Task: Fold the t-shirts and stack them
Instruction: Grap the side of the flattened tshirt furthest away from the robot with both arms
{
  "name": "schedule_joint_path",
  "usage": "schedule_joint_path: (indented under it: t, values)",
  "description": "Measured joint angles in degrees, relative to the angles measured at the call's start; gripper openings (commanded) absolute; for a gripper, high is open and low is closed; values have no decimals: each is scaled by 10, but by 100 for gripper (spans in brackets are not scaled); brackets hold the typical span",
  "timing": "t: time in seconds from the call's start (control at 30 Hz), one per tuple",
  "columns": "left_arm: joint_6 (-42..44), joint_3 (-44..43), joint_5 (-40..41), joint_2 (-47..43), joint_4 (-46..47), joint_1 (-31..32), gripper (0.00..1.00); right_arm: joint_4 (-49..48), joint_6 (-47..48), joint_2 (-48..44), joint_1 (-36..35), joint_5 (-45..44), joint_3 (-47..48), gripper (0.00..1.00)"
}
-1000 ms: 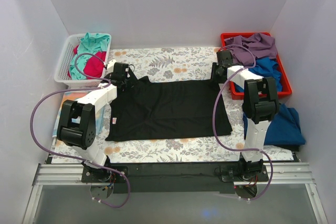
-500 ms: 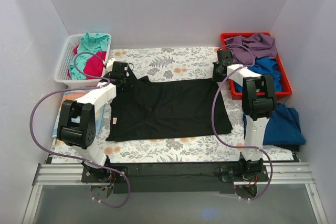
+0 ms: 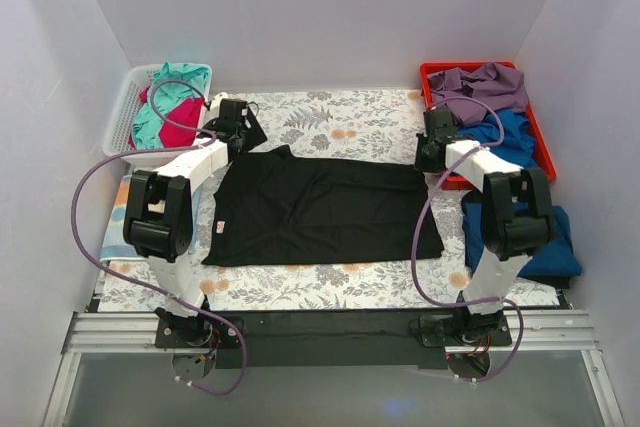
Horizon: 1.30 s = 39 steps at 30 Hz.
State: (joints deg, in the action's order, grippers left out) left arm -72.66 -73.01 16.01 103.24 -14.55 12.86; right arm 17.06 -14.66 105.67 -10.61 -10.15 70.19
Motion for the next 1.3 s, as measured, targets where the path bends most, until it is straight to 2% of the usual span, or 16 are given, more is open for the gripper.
schedule_joint_path:
  t: [0.13,0.27,0.4,0.43,0.6,0.73,0.97,1.07,1.2,1.23,1.27,1.3]
  values:
    - [16,-40,-23,61,-2,0,69,-1,-3,-101,0,9,-53,1]
    - [24,-91,-37,122,-13,0,66,-7,-4,-158,0,28,-78,1]
    - [23,-139,-41,172,-28,0,61,-9,-4,-166,0,42,-87,1]
    - [22,-149,-41,181,-31,0,56,-9,-4,-166,0,44,-91,1]
    - [21,-184,-42,202,-55,0,43,-8,-5,-166,0,48,-104,1]
    - [23,-181,-46,202,-68,0,41,-9,-6,-166,0,47,-108,1]
    - [26,-128,-50,171,-69,0,44,-9,-15,-166,0,47,-109,1]
    - [26,-112,-49,161,-64,0,41,-10,-17,-166,0,47,-110,1]
    - [23,-75,-49,134,-65,0,24,-9,-19,-166,0,48,-112,1]
    - [24,-66,-50,127,-69,0,7,-10,-19,-166,0,48,-113,1]
    - [24,-60,-50,122,-73,0,0,-12,-19,-167,0,48,-115,1]
    - [22,-56,-50,117,-77,0,0,-13,-19,-167,0,48,-118,1]
